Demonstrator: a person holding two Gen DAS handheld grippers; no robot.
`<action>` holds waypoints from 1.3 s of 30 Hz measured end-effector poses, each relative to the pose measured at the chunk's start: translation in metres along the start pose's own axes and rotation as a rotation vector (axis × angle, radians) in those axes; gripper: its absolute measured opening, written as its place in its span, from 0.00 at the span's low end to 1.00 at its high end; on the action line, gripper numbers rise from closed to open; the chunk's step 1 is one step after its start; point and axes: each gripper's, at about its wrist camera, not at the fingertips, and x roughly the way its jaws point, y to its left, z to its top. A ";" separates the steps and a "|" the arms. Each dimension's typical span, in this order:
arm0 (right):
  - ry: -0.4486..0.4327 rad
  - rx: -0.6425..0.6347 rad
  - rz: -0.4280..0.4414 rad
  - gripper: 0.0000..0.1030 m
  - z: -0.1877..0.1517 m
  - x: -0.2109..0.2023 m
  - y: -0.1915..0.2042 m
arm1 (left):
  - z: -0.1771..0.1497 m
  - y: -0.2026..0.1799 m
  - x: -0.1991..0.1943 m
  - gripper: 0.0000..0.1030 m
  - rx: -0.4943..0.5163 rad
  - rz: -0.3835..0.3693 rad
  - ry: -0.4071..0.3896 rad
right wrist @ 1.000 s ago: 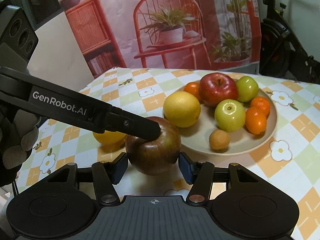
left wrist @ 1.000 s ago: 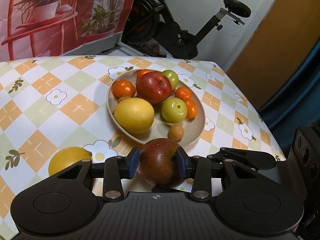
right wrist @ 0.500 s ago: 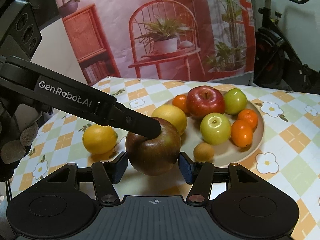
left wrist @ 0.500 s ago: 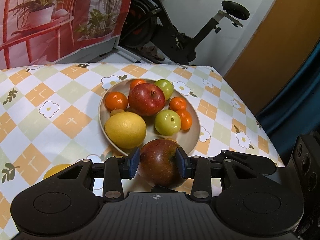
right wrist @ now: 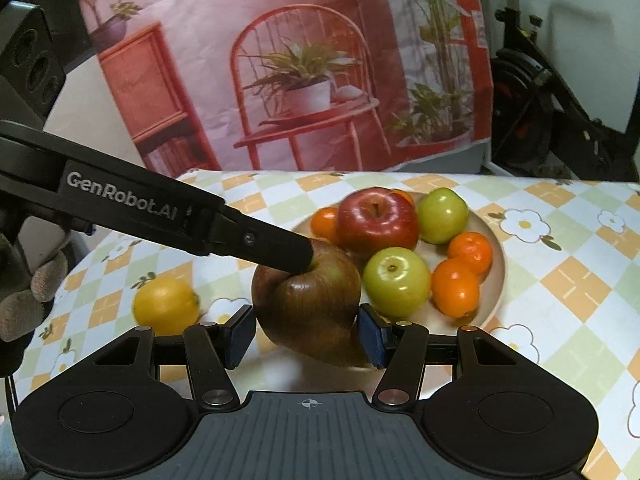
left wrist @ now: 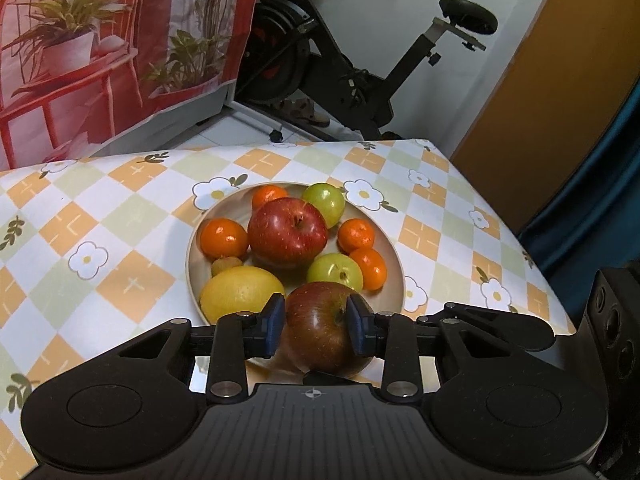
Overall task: Organize fruits
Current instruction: 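Carry the dark red apple onto the plate with the left gripper, then open the left gripper to release the apple and withdraw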
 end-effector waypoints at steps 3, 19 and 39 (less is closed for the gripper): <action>0.004 0.022 -0.006 0.50 0.001 0.005 -0.010 | 0.002 -0.004 0.004 0.34 0.031 0.019 0.004; 0.011 -0.005 -0.028 0.56 -0.001 0.005 -0.008 | 0.000 -0.009 0.012 0.34 0.079 0.065 0.029; -0.008 0.022 -0.059 0.56 -0.005 -0.016 -0.005 | -0.005 0.015 -0.021 0.34 0.024 0.114 -0.038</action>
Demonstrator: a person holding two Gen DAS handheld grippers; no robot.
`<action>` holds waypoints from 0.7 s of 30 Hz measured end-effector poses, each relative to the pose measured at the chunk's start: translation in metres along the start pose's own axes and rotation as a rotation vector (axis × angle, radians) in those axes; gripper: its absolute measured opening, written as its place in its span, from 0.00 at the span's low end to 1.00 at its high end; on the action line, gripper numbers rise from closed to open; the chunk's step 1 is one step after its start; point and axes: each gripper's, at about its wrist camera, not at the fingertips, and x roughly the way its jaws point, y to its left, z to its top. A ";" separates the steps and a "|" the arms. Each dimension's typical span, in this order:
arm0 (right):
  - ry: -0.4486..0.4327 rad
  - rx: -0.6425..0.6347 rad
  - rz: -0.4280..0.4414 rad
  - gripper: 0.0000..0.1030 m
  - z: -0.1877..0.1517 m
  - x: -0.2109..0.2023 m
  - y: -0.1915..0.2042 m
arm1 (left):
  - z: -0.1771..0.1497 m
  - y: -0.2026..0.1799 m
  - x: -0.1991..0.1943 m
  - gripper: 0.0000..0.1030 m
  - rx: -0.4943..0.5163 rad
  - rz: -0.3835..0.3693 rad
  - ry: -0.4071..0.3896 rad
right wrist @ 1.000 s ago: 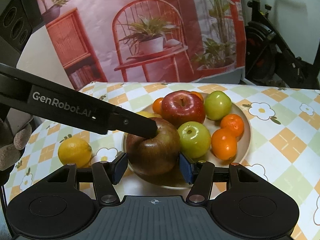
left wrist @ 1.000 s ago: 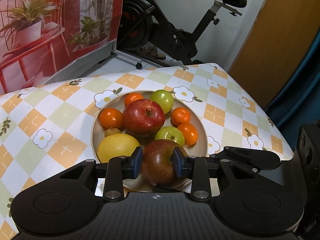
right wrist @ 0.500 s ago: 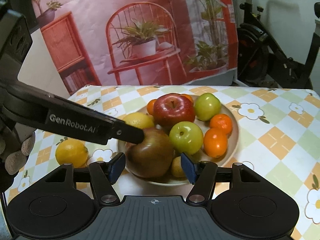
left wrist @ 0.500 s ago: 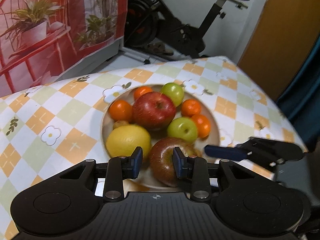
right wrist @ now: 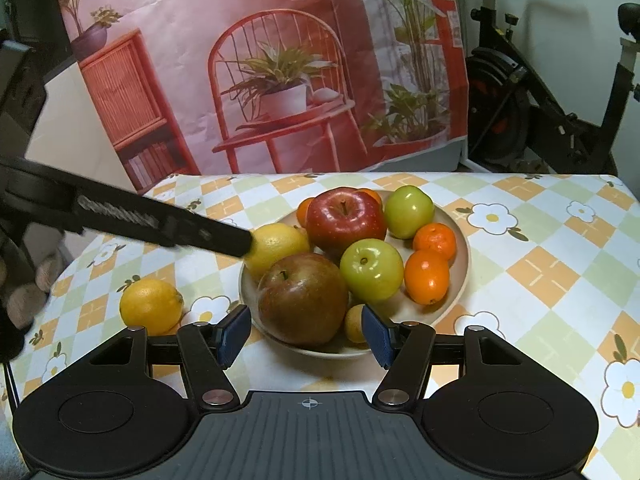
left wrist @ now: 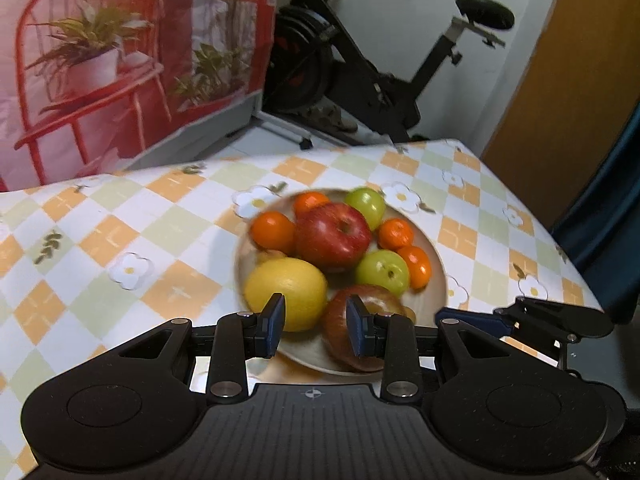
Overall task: Organize fruits
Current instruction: 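Open the left gripper to release the apple and withdraw, then close the left gripper on the yellow lemon while the right tool presses it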
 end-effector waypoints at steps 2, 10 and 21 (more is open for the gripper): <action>0.000 -0.004 -0.001 0.56 0.000 0.000 0.000 | 0.000 0.010 -0.011 0.34 -0.011 0.014 -0.017; 0.017 -0.042 0.016 0.56 0.001 0.000 0.021 | -0.017 0.065 -0.048 0.34 -0.070 0.107 -0.041; 0.046 -0.106 -0.007 0.63 0.006 0.010 0.051 | -0.049 0.113 -0.056 0.34 -0.183 0.117 -0.013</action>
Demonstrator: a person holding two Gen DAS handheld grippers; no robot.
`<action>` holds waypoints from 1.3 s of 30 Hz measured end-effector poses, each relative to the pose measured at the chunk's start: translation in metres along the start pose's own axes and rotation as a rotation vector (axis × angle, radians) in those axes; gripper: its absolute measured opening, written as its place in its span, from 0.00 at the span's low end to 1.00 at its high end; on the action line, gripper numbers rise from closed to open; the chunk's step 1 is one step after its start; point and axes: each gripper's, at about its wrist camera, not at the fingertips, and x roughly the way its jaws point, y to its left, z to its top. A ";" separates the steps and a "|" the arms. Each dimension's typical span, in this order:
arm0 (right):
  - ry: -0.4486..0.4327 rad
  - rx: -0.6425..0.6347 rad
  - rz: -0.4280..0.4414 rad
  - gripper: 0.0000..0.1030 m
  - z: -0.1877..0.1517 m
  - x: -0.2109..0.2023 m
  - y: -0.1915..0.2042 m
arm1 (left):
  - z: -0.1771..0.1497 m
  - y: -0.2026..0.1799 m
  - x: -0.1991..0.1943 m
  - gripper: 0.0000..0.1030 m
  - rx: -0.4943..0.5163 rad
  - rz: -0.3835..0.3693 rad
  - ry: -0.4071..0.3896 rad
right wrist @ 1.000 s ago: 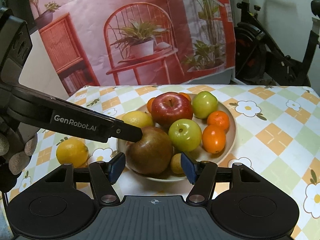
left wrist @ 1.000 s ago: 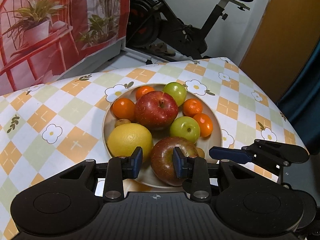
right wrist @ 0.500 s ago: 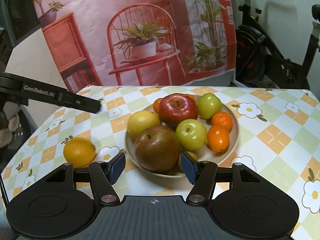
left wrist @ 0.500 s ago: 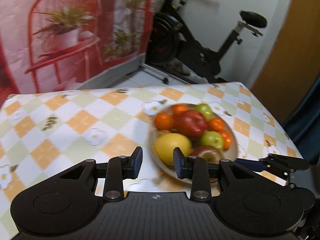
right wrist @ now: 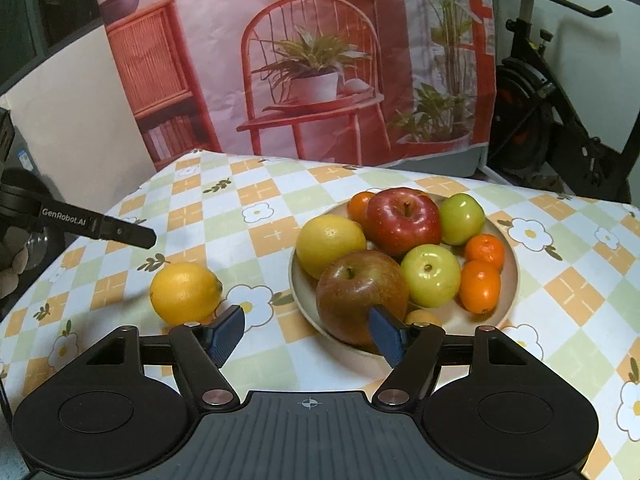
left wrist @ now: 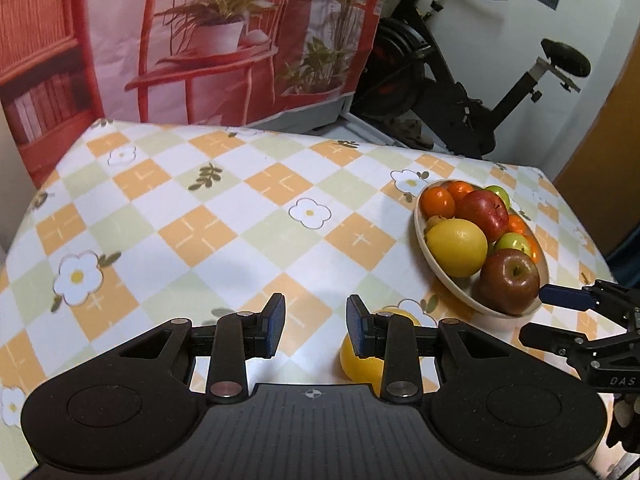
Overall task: Organize fruits
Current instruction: 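Close the left gripper on the yellow lemon while the right tool presses it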
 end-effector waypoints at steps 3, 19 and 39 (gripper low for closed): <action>-0.002 -0.007 -0.013 0.62 0.002 -0.001 0.004 | -0.002 0.000 0.000 0.34 -0.012 -0.021 -0.011; -0.015 -0.058 -0.031 0.61 0.006 -0.009 0.016 | 0.005 -0.018 0.048 0.34 -0.011 -0.086 0.069; 0.151 -0.138 0.116 0.61 0.007 0.031 0.041 | -0.007 -0.011 0.032 0.34 -0.094 -0.247 0.070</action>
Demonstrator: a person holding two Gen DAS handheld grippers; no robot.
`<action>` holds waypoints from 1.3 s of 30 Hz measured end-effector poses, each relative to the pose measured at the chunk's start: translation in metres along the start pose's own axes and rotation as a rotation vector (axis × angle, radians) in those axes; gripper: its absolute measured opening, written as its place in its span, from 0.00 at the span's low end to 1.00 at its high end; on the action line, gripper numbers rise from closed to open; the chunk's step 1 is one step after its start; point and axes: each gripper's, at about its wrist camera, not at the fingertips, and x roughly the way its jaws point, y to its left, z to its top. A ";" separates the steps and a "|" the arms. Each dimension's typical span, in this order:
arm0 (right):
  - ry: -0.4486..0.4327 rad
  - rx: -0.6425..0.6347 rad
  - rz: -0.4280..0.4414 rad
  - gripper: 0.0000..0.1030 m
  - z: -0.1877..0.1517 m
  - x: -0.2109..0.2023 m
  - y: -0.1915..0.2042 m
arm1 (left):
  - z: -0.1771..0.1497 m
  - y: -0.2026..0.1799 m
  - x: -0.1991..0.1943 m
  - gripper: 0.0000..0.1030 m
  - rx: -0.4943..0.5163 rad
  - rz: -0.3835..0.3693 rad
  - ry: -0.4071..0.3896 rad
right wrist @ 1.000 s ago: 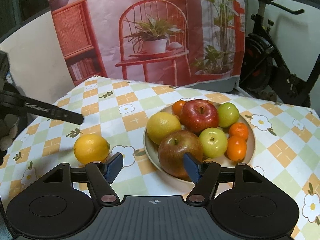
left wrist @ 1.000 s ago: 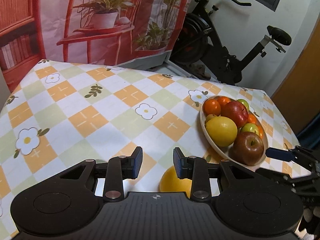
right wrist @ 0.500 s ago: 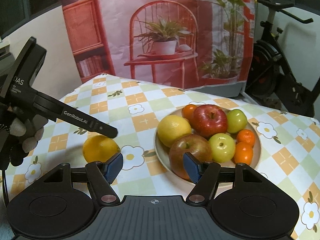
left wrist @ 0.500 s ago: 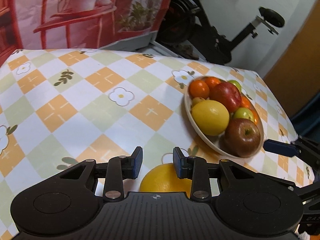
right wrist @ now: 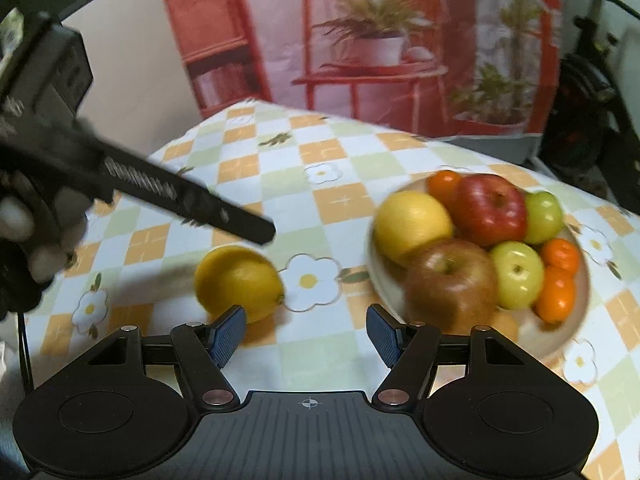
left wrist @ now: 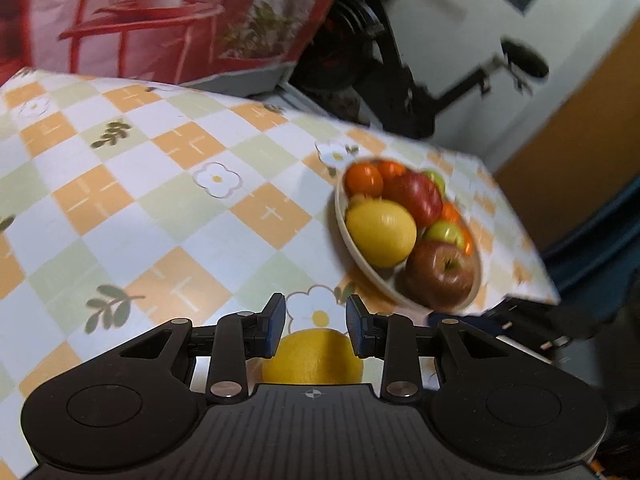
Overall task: Organize fruits
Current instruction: 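Close the left gripper on the yellow lemon while the right tool presses it, then carry the yellow lemon over the plate with the left gripper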
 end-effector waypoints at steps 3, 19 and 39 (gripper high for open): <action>0.040 -0.072 0.030 0.61 0.007 0.014 0.010 | -0.008 0.017 -0.013 0.33 -0.102 -0.020 -0.031; 0.086 -0.229 0.091 0.51 0.019 0.053 0.042 | -0.033 0.039 -0.006 0.32 -0.263 -0.095 -0.055; 0.011 -0.015 0.135 0.48 0.005 0.042 0.018 | -0.030 0.035 0.001 0.38 -0.241 -0.096 -0.058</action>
